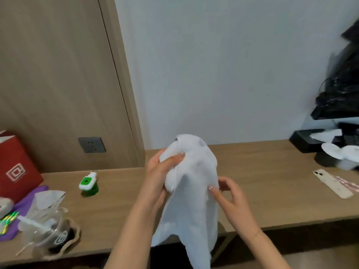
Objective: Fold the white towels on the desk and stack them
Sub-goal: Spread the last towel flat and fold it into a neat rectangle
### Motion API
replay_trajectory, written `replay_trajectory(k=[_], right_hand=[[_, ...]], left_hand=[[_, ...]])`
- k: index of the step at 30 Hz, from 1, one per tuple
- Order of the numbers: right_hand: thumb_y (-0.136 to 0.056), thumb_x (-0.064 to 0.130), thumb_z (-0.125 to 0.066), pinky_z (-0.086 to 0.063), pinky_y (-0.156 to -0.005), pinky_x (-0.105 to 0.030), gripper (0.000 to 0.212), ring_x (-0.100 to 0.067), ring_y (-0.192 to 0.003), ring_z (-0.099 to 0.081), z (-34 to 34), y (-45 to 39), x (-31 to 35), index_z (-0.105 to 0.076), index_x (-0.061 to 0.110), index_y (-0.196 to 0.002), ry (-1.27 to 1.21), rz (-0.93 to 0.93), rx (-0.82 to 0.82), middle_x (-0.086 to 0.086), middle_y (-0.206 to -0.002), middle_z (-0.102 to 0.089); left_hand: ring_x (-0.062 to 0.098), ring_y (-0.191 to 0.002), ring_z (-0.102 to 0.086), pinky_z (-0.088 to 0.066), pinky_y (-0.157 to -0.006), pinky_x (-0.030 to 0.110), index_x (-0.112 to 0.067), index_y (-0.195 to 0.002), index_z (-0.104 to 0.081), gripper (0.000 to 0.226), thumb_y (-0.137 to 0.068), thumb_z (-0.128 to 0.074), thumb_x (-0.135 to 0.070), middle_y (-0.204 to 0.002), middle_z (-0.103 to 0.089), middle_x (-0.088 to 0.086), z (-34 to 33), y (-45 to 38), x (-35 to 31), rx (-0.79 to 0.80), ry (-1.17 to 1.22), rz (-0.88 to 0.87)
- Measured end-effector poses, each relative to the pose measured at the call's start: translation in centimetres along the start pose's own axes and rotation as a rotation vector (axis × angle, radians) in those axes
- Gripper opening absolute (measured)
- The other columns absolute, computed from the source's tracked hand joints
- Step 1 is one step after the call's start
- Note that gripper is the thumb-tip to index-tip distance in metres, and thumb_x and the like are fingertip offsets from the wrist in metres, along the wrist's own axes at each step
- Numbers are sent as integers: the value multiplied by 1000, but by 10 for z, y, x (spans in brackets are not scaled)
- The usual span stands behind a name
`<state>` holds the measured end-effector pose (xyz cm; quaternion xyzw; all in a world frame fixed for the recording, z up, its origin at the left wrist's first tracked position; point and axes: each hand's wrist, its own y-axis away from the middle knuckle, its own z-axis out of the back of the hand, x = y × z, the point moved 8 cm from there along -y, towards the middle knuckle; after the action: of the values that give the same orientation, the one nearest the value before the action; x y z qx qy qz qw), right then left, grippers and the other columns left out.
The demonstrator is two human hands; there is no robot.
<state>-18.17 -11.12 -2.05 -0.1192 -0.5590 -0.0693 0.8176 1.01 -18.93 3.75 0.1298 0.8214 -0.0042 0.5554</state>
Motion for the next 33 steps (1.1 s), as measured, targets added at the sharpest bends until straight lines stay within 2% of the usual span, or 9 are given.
replay_trajectory(k=[5, 11, 13, 15, 18, 22, 25, 27, 33], right_hand=[[-84, 54, -59, -53, -78, -39, 24, -9, -86, -61, 22, -47, -15, -66, 31, -86, 56, 22, -89, 12, -87, -65], [-92, 35, -61, -50, -72, -33, 6, -13, -83, -59, 72, -100, -42, -62, 33, -87, 137, 83, -235, 11, -86, -61], [-92, 29, -63, -48, -70, -29, 8, -13, -81, -58, 91, -123, -51, -61, 35, -86, 130, 111, -291, 11, -85, -60], [-91, 24, -65, -47, -68, -26, 15, -13, -80, -58, 107, -150, -63, -60, 37, -86, 125, 131, -299, 11, -85, -60], [-91, 20, -65, -47, -67, -30, 17, -11, -78, -58, 122, -196, -94, -61, 35, -84, 149, 126, -243, 12, -85, -59], [-91, 17, -63, -49, -67, -40, 11, -8, -75, -57, 131, -258, -156, -62, 27, -85, 199, 107, -101, 11, -83, -58], [-94, 23, -59, -46, -68, -34, 6, -2, -78, -55, 134, -294, -207, -61, 27, -89, 282, 109, 8, 13, -87, -55], [-97, 28, -55, -43, -69, -30, 7, -2, -81, -55, 130, -312, -241, -60, 30, -92, 313, 103, 66, 16, -91, -53], [-98, 25, -54, -47, -72, -40, 12, -22, -88, -59, 106, -327, -307, -63, 18, -104, 400, 227, 113, 2, -101, -56]], left_hand=[[32, -106, -68, -54, -86, 39, -5, -118, -67, 36, -82, -72, -10, -113, -71, 18, -30, -70, 17, 61, 5, 82], [26, -97, -71, -59, -76, 34, -7, -111, -69, 27, -85, -71, -9, -106, -74, 14, -54, -136, 37, 25, -18, 59], [23, -93, -72, -58, -70, 31, -11, -108, -69, 25, -84, -74, -14, -103, -75, 10, -60, -154, 48, -6, -71, 43], [23, -93, -71, -56, -75, 36, -11, -107, -68, 24, -84, -75, -16, -103, -74, 9, -65, -171, 65, -70, -109, 37], [26, -97, -70, -55, -83, 42, -10, -107, -66, 24, -84, -74, -15, -103, -74, 9, -70, -196, 102, -203, -121, 28], [19, -86, -68, -54, -66, 29, -16, -104, -65, 22, -85, -74, -22, -95, -73, 1, -85, -222, 165, -392, -174, 20], [20, -80, -64, -52, -65, 38, -23, -92, -61, 13, -85, -72, -24, -88, -68, 5, -105, -243, 208, -465, -266, -52], [15, -75, -61, -51, -68, 35, -26, -79, -57, 17, -86, -71, -19, -81, -66, 1, -111, -259, 238, -495, -405, -87], [16, -88, -61, -52, -80, 36, -15, -98, -59, 16, -89, -69, -6, -97, -67, 9, -91, -274, 311, -527, -338, -183]])
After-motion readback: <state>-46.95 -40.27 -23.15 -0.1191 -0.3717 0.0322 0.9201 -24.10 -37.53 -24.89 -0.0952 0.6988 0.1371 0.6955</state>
